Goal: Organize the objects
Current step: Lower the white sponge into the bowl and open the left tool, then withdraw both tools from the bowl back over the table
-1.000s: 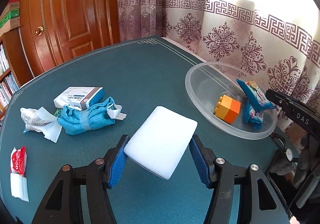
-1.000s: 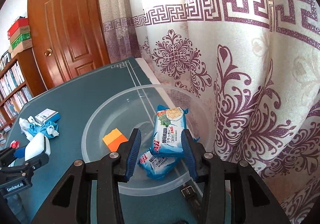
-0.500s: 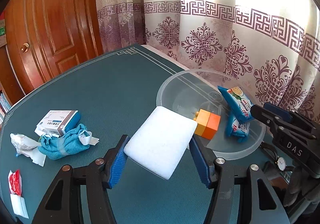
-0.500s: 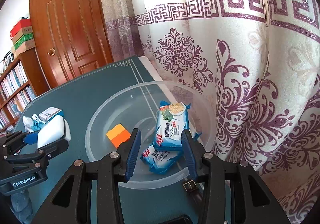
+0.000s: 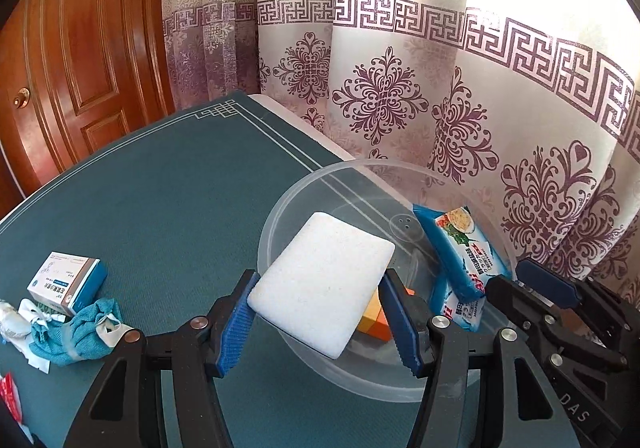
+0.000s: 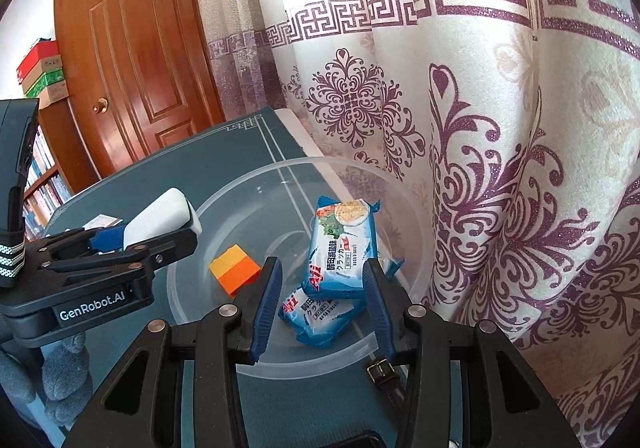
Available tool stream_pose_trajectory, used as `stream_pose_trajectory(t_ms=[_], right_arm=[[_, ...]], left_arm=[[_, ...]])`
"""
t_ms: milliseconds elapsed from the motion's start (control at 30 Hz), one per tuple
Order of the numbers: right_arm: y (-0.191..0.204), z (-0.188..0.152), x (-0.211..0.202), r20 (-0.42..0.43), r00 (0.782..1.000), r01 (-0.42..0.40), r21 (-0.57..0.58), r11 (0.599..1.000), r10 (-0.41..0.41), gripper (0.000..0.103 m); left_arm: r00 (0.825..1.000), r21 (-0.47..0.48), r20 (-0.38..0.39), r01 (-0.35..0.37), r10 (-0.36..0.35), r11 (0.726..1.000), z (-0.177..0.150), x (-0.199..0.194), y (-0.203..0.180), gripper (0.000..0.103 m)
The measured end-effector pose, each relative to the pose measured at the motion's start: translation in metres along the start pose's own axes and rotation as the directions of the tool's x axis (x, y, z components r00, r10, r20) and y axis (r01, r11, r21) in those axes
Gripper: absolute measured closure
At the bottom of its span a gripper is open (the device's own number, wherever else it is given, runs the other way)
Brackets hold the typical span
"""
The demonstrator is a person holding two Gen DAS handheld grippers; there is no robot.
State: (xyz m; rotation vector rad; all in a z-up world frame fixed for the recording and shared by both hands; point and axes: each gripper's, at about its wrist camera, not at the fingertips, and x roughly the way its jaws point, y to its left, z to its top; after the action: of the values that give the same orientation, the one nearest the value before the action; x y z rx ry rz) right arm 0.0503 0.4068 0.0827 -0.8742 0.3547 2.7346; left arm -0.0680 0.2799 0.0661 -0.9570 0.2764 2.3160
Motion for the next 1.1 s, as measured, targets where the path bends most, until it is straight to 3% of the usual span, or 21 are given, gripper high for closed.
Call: stream_pose_trajectory(t_ms=[133, 200, 233, 633, 700, 800, 1100], right_arm=[[-0.001, 0.000, 0.001, -0.003, 1.000, 0.002, 0.005, 1.000, -0.002, 0.059], [-0.001, -0.001, 0.003, -0.009, 1.000, 0.003, 0.007, 1.000, -0.003, 0.059], [-0.001, -0.001, 0.004, -0.011, 1.000, 0.003, 0.006, 1.000, -0.003, 0.059], [0.007, -0.004, 0.005, -0.014, 1.000, -0.004, -0.003, 1.000, 0.004, 0.058], [0.008, -0.005, 0.005, -0.015, 1.000, -0.006, -0.003, 1.000, 0.006, 0.056], [0.011, -0.006, 0.004, -0.012, 1.000, -0.010, -0.005, 1.000, 0.010, 0.051], [0.022, -0.010, 0.001, -0.011, 1.000, -0.030, -0.015, 0.999, 0.030, 0.051]], left_arm=[[1.000, -0.007, -0.005, 0.008, -0.008, 1.000, 0.001, 0.007, -0.003, 0.034], [1.000, -0.018, 0.002, 0.002, -0.002, 1.000, 0.001, 0.009, -0.002, 0.015], [1.000, -0.022, 0.013, -0.001, 0.001, 1.000, 0.000, 0.008, -0.001, 0.013], [0.996, -0.097, 0.024, -0.084, 0.087, 0.992, -0.011, -0.006, 0.024, 0.007], [0.995, -0.113, 0.025, -0.096, 0.100, 0.989, -0.013, -0.009, 0.029, 0.000], [0.991, -0.123, 0.032, -0.123, 0.128, 0.985, -0.019, -0.015, 0.035, 0.000], [0.981, -0.153, 0.044, -0.179, 0.187, 0.972, -0.035, -0.036, 0.052, 0.000]])
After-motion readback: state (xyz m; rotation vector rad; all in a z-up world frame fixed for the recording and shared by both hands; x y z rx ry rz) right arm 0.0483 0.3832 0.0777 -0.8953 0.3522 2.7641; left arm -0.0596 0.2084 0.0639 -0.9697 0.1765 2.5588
